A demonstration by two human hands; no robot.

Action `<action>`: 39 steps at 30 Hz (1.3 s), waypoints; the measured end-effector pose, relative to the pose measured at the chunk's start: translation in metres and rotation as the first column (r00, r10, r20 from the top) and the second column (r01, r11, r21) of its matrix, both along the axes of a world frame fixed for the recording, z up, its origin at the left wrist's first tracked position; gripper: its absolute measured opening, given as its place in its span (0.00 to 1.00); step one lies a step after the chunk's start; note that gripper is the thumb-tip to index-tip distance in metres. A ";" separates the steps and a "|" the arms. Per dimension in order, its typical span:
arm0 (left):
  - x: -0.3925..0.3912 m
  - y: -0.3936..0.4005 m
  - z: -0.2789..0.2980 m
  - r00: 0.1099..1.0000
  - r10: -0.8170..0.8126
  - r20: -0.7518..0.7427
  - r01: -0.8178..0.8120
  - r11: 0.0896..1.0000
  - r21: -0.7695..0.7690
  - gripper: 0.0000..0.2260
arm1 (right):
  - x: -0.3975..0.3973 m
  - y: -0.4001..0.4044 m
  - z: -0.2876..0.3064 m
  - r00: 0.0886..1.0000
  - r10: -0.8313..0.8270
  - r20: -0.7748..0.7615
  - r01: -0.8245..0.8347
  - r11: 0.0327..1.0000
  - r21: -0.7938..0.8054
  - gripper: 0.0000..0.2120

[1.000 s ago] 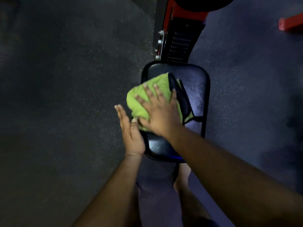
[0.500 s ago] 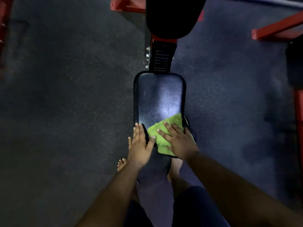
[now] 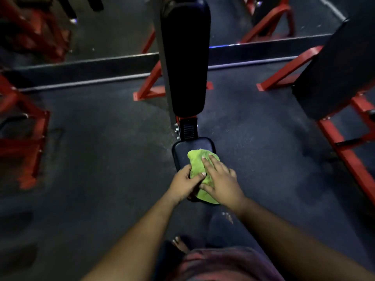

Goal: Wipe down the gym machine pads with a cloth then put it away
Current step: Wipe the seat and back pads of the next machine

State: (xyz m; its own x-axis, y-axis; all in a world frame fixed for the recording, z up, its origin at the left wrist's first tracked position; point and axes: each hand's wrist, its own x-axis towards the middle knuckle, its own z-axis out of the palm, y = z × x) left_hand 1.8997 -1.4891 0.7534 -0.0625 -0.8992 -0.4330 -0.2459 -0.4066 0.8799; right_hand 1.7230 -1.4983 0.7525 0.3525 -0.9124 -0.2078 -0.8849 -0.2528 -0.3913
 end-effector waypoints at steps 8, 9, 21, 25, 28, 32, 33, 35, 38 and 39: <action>0.050 -0.065 0.065 0.888 -0.329 0.321 0.383 0.916 -0.119 0.12 | 0.005 -0.038 0.030 0.818 -0.279 0.503 0.248 0.960 0.129 0.47; 0.055 -0.073 0.071 0.862 -0.373 0.344 0.438 0.889 -0.135 0.12 | 0.009 -0.046 0.031 0.783 -0.290 0.551 0.246 0.957 0.154 0.45; 0.158 -0.189 0.110 0.507 -0.346 0.789 0.694 0.707 -0.136 0.16 | 0.071 -0.142 0.067 0.562 -0.437 0.702 0.404 0.886 0.228 0.11; 0.173 -0.235 0.122 0.421 -0.303 0.855 0.768 0.621 -0.158 0.13 | 0.097 -0.163 0.072 0.511 -0.470 0.720 0.514 0.838 0.182 0.11; 0.190 -0.267 0.127 0.304 -0.236 0.923 0.864 0.475 -0.164 0.15 | 0.127 -0.173 0.079 0.483 -0.489 0.726 0.611 0.782 0.120 0.10; 0.209 -0.305 0.139 0.213 -0.242 0.947 0.922 0.371 -0.112 0.18 | 0.160 -0.191 0.099 0.520 -0.494 0.697 0.690 0.723 -0.002 0.10; 0.212 -0.317 0.146 0.204 -0.257 0.945 0.930 0.351 -0.106 0.20 | 0.165 -0.198 0.106 0.555 -0.480 0.679 0.706 0.704 -0.079 0.11; 0.213 -0.342 0.163 0.227 -0.266 0.937 0.941 0.309 -0.140 0.26 | 0.173 -0.215 0.118 0.635 -0.477 0.608 0.718 0.654 -0.237 0.16; 0.205 -0.383 0.194 0.431 -0.221 0.875 0.891 0.260 -0.373 0.27 | 0.181 -0.247 0.143 0.677 -0.471 0.565 0.723 0.570 -0.391 0.15; 0.202 -0.396 0.203 0.522 -0.213 0.826 0.847 0.244 -0.472 0.25 | 0.183 -0.259 0.150 0.686 -0.457 0.567 0.718 0.550 -0.426 0.16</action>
State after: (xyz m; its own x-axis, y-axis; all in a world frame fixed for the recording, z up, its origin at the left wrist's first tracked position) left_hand 2.1020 -1.8850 0.9568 -0.7507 -0.6158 0.2394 -0.5616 0.7856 0.2597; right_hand 1.9056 -1.7572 0.9022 -0.3894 -0.8083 0.4417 -0.7424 -0.0084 -0.6699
